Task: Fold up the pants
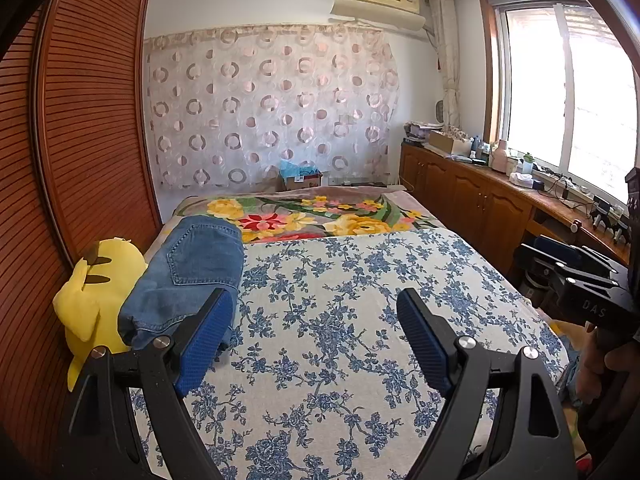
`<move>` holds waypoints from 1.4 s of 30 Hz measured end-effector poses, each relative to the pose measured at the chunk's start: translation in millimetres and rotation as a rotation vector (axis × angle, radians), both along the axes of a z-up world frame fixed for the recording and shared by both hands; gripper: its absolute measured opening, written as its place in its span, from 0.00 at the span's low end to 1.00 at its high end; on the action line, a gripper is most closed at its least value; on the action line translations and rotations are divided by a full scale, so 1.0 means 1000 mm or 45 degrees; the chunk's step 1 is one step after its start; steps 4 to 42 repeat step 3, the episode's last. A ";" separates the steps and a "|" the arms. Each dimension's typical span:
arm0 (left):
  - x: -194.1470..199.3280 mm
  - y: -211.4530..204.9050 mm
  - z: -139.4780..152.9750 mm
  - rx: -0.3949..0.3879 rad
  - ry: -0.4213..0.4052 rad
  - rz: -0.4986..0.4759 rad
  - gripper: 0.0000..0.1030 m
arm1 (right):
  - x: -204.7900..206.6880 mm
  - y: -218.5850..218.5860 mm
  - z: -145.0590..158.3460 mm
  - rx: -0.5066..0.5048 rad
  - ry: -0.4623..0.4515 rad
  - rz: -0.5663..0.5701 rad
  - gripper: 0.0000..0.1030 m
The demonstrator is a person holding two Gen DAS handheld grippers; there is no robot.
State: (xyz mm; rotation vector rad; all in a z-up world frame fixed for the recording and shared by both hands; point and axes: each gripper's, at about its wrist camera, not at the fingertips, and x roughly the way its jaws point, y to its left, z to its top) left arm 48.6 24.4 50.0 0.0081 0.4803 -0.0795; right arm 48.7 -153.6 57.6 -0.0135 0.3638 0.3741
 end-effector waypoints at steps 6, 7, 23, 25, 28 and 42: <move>-0.001 -0.001 0.000 -0.002 0.003 0.002 0.82 | 0.002 0.000 0.001 -0.001 0.000 -0.004 0.62; -0.001 -0.001 0.000 -0.002 0.003 0.002 0.82 | 0.002 0.000 0.001 -0.001 0.000 -0.004 0.62; -0.001 -0.001 0.000 -0.002 0.003 0.002 0.82 | 0.002 0.000 0.001 -0.001 0.000 -0.004 0.62; -0.001 -0.001 0.000 -0.002 0.003 0.002 0.82 | 0.002 0.000 0.001 -0.001 0.000 -0.004 0.62; -0.001 -0.001 0.000 -0.002 0.003 0.002 0.82 | 0.002 0.000 0.001 -0.001 0.000 -0.004 0.62; -0.001 -0.001 0.000 -0.002 0.003 0.002 0.82 | 0.002 0.000 0.001 -0.001 0.000 -0.004 0.62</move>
